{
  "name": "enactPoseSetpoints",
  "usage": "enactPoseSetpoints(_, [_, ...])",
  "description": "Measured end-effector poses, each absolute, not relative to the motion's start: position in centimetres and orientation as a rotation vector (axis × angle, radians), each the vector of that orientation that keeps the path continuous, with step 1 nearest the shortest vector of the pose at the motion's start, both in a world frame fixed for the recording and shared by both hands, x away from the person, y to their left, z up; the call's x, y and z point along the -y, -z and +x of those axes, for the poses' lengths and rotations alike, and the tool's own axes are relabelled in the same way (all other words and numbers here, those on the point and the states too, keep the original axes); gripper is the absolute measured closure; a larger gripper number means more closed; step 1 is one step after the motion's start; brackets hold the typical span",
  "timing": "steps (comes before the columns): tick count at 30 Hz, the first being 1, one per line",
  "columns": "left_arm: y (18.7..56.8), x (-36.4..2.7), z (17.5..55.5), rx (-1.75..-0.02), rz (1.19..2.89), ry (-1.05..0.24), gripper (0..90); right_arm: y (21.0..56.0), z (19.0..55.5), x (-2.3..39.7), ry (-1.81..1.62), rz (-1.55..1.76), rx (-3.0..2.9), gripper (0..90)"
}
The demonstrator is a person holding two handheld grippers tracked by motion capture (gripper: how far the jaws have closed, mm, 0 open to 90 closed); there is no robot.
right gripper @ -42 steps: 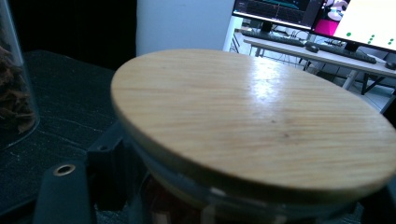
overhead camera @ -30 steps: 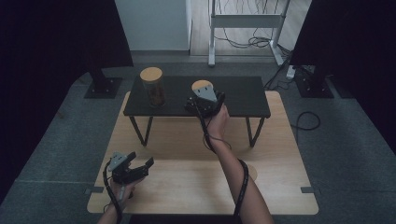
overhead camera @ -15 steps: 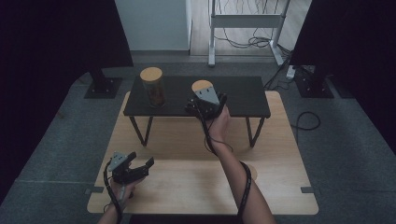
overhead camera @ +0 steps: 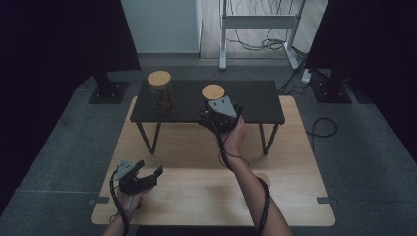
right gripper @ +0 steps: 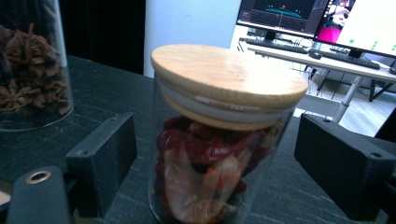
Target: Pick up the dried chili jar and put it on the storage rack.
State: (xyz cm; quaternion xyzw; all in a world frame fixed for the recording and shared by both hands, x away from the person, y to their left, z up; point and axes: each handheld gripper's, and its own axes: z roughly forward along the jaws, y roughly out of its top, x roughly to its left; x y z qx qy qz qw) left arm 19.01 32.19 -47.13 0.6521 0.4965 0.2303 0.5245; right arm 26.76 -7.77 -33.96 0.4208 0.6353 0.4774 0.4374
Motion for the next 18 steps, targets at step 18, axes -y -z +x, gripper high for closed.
enactPoseSetpoints(18, [47.19,-31.98,19.1,-1.188,1.578,-0.558,10.6,34.82,25.88,8.42,-1.206,1.039,-1.58,11.9])
